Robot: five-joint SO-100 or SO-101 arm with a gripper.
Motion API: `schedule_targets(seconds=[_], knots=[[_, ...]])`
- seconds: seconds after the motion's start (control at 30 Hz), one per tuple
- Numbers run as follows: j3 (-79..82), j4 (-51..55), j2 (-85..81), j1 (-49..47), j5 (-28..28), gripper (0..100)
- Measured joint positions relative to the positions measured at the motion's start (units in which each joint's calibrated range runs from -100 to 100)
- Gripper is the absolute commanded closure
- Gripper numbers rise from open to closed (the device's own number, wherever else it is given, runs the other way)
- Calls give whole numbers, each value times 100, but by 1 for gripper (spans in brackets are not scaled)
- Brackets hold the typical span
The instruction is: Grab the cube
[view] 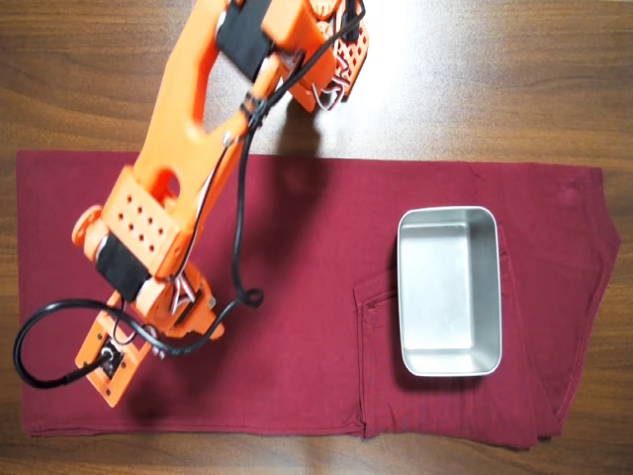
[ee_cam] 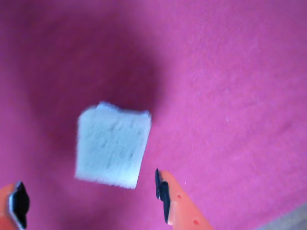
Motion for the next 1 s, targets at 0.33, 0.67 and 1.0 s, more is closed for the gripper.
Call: schedule_targets(seconds=[0.33,0.67,1.0], knots=[[-157,-723,894,50,-195,94],[-221,-620,217,-658,-313,100],[516,178,-2283,-6710,-1006,100]])
